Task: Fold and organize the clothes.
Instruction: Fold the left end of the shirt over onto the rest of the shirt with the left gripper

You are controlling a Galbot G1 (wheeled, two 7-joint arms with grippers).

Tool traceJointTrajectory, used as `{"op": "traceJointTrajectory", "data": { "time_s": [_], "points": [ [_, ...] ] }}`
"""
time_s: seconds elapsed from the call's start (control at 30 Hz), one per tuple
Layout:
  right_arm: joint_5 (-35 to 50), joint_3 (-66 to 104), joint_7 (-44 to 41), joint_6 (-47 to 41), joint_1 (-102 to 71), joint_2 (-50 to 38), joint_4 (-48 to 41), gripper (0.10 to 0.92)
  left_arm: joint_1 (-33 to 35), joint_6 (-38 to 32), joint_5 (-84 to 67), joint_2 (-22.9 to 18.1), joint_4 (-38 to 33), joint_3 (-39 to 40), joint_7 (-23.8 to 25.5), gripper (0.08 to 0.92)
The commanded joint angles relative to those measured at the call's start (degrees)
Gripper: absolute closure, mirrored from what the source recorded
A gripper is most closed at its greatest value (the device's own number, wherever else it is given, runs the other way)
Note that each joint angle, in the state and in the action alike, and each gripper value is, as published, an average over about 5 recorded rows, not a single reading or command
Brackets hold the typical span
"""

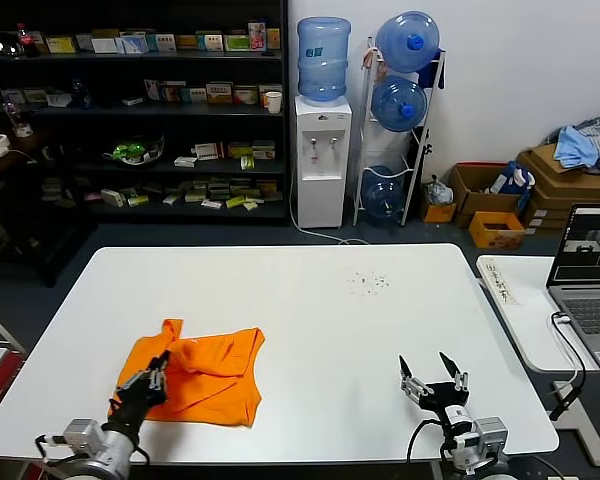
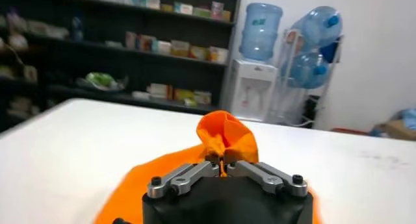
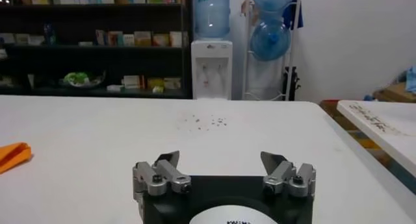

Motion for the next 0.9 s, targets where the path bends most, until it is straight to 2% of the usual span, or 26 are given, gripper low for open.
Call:
{"op": "traceJointTrajectory", "data": {
  "time_s": [0.03,0.43,0.63,0.9],
  "points": [
    [0.11,-0.14,0.08,-0.12,0.29,0.42,-0.55,0.203,-4.69,3.82,-5.21,-2.15,-2.56,9.97,-2.12,0.879],
    [0.07,-0.39,0.13,-0.22,0.21,0.64,-0.57,0.203,-7.97,2.7,-1.03,-4.22,0.17,10.31,-3.84,0.879],
    [0.1,-0.66,0.09,-0.22,0.46,0.68,-0.8,0.203,-4.17,3.86,-1.55,-3.43,-0.99,11.09,-1.12,0.866],
    [0.24,-1.07,0.07,-0.34,0.87,0.76,-0.93,0.203,-0.68,5.59,-7.95,-2.95,-4.79,10.31,-0.88,0.658]
  ]
}}
